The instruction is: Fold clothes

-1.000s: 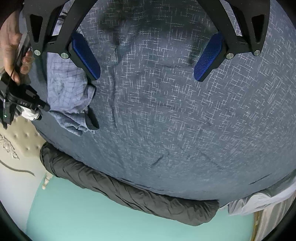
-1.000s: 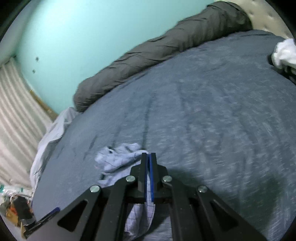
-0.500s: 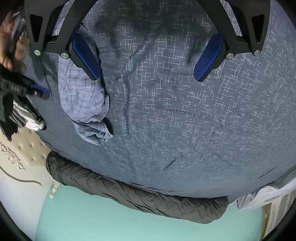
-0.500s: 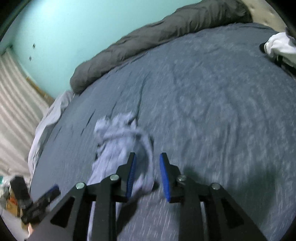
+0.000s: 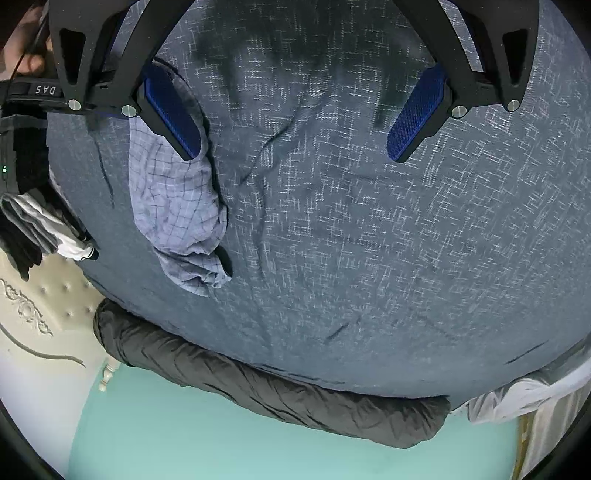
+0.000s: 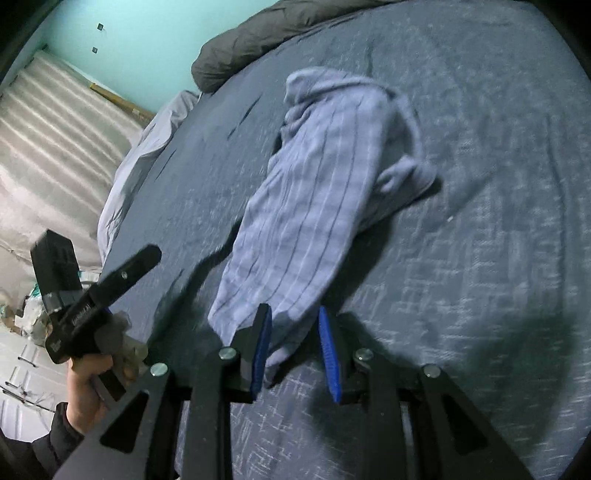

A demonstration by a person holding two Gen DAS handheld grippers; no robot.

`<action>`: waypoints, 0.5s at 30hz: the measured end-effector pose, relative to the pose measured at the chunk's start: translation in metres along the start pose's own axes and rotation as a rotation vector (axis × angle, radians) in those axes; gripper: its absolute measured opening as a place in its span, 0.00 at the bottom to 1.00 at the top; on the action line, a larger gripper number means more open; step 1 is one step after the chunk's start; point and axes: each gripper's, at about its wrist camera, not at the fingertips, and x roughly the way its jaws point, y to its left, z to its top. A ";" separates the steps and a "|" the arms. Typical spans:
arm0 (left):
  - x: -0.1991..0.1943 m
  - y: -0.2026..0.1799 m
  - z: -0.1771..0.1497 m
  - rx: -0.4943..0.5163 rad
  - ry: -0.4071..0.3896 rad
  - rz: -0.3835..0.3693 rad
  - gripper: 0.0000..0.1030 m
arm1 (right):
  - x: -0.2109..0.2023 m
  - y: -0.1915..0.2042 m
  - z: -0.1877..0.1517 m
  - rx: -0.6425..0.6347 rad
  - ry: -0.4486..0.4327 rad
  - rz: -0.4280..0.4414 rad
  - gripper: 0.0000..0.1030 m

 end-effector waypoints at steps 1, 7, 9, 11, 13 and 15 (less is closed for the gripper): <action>0.000 0.001 0.000 0.000 0.000 0.002 1.00 | 0.002 0.001 0.003 -0.004 -0.002 0.007 0.18; 0.005 0.005 0.003 -0.003 0.011 0.010 1.00 | 0.004 0.004 0.026 0.009 -0.053 0.086 0.03; 0.007 0.003 0.004 -0.004 0.014 0.005 1.00 | 0.000 0.004 0.042 0.026 -0.104 0.111 0.02; 0.011 -0.001 0.004 0.010 0.022 -0.002 1.00 | -0.006 0.004 0.058 0.036 -0.161 0.128 0.02; 0.017 -0.006 0.004 0.024 0.035 -0.010 1.00 | -0.012 0.002 0.074 0.038 -0.219 0.133 0.02; 0.023 -0.010 0.003 0.037 0.051 -0.018 1.00 | -0.018 -0.005 0.087 0.051 -0.263 0.136 0.02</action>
